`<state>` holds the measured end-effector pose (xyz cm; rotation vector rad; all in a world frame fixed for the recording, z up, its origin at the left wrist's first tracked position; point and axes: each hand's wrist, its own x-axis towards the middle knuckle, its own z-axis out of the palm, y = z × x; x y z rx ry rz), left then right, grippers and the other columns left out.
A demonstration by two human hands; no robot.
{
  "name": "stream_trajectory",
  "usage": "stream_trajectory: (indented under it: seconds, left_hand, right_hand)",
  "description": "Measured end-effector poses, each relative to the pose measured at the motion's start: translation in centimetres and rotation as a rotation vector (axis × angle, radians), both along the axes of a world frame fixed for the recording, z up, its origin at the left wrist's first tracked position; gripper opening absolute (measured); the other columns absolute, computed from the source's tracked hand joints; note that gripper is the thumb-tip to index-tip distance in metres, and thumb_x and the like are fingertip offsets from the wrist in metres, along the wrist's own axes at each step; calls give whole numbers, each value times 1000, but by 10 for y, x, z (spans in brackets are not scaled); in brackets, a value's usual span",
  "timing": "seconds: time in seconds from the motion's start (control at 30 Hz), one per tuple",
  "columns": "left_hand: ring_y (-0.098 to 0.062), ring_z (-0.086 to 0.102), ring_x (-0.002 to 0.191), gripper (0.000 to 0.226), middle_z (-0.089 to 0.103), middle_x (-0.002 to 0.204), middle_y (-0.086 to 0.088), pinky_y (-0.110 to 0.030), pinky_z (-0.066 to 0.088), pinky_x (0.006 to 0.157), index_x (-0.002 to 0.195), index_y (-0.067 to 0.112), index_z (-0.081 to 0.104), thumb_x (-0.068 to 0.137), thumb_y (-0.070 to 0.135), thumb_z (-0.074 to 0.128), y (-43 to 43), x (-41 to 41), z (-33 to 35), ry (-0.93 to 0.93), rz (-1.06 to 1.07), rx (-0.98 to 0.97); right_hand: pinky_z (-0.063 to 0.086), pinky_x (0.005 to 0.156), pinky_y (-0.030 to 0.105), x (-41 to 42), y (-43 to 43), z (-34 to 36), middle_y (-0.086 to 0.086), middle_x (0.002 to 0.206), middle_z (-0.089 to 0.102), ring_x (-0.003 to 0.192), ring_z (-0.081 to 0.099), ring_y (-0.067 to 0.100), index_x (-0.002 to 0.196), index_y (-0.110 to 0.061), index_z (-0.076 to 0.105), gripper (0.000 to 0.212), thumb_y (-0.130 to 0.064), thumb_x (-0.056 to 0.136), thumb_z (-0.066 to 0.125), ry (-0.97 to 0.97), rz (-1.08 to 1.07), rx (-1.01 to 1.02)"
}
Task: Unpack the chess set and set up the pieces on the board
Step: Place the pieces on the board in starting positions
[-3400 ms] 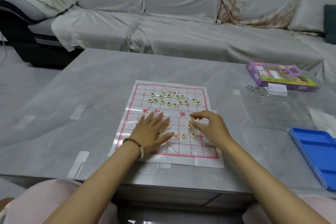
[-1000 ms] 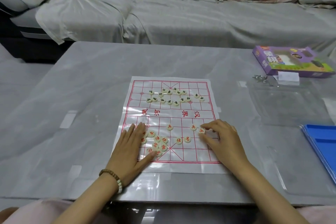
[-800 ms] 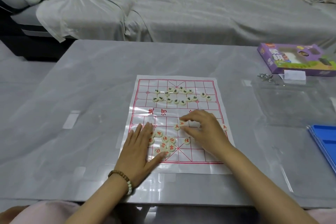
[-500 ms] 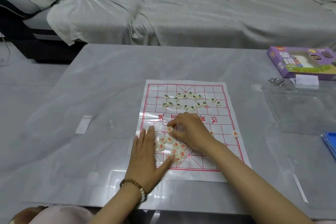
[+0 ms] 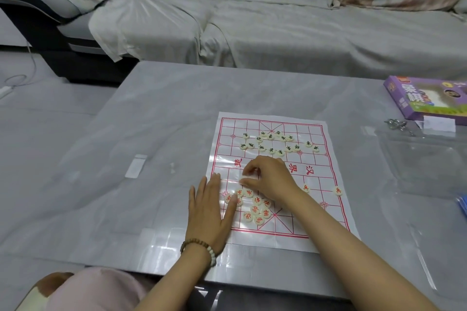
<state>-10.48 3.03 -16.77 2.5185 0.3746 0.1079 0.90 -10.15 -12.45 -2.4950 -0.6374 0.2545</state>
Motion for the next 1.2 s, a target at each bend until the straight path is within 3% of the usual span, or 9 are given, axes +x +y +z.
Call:
stream_trajectory:
  seconds: [0.13, 0.33, 0.53, 0.67, 0.77, 0.9, 0.97, 1.1, 1.2]
  left_hand:
    - [-8, 0, 143, 86, 14, 155, 10, -28, -9, 115, 146, 29, 17, 76, 74, -5, 1, 0, -1, -13, -11, 19]
    - [-9, 4, 144, 69, 18, 154, 9, -28, -10, 114, 143, 29, 26, 85, 62, 8, 1, 2, -1, -14, -11, 24]
    - [-10, 6, 143, 66, 23, 152, 9, -30, -9, 115, 141, 29, 32, 87, 61, 11, 2, 2, -5, -39, -19, 22]
    - [-10, 10, 143, 64, 27, 151, 8, -29, -7, 115, 141, 26, 33, 90, 59, 12, 1, 2, 1, -56, -11, -47]
    - [-11, 12, 143, 64, 30, 150, 6, -28, -5, 115, 141, 25, 34, 87, 55, 15, 3, 0, 4, -59, -12, -102]
    - [-13, 11, 143, 59, 24, 153, 4, -28, 0, 114, 145, 24, 25, 93, 51, 21, 12, 1, 7, -28, -36, -115]
    - [-16, 6, 144, 68, 15, 155, 4, -32, 0, 116, 147, 23, 17, 92, 61, 9, 24, 1, 9, 31, -60, 14]
    - [-16, -5, 144, 104, 1, 157, 4, -33, -8, 115, 149, 24, 4, 64, 75, -27, 45, -4, 5, 99, -108, 216]
    - [-15, -8, 144, 108, -3, 157, 5, -33, -13, 113, 149, 26, 2, 59, 74, -34, 45, -7, 1, 98, -104, 240]
  right_hand:
    - [37, 99, 35, -3, 3, 4, -9, 100, 64, 91, 54, 7, 99, -25, 71, 24, -37, 80, 71, 34, -19, 4]
    - [41, 96, 39, -7, 4, 9, -19, 80, 52, 84, 48, 5, 101, -24, 73, 22, -33, 81, 71, 80, -4, 25]
    - [41, 98, 42, -13, 5, 12, -8, 98, 61, 92, 53, 11, 106, -25, 71, 25, -32, 82, 70, 93, -10, 45]
    - [41, 92, 33, -17, -5, 19, -9, 103, 61, 91, 50, 7, 104, -29, 70, 21, -33, 83, 69, 40, 62, 33]
    - [32, 86, 24, -20, -11, 23, -9, 107, 55, 92, 41, 3, 111, -31, 67, 27, -31, 84, 68, 24, 176, -89]
    - [29, 84, 23, -19, -10, 26, -6, 110, 52, 93, 40, 5, 116, -32, 64, 33, -29, 83, 69, 39, 215, -155]
    - [30, 84, 23, -18, -6, 27, -5, 110, 53, 94, 41, 7, 115, -32, 65, 33, -30, 82, 70, 49, 235, -167]
    - [29, 85, 25, -16, 1, 30, -3, 112, 53, 94, 40, 10, 115, -28, 66, 32, -30, 83, 69, 12, 283, -239]
    - [25, 82, 23, -14, 3, 31, -3, 111, 52, 92, 37, 9, 112, -25, 67, 30, -32, 83, 69, -26, 310, -265]
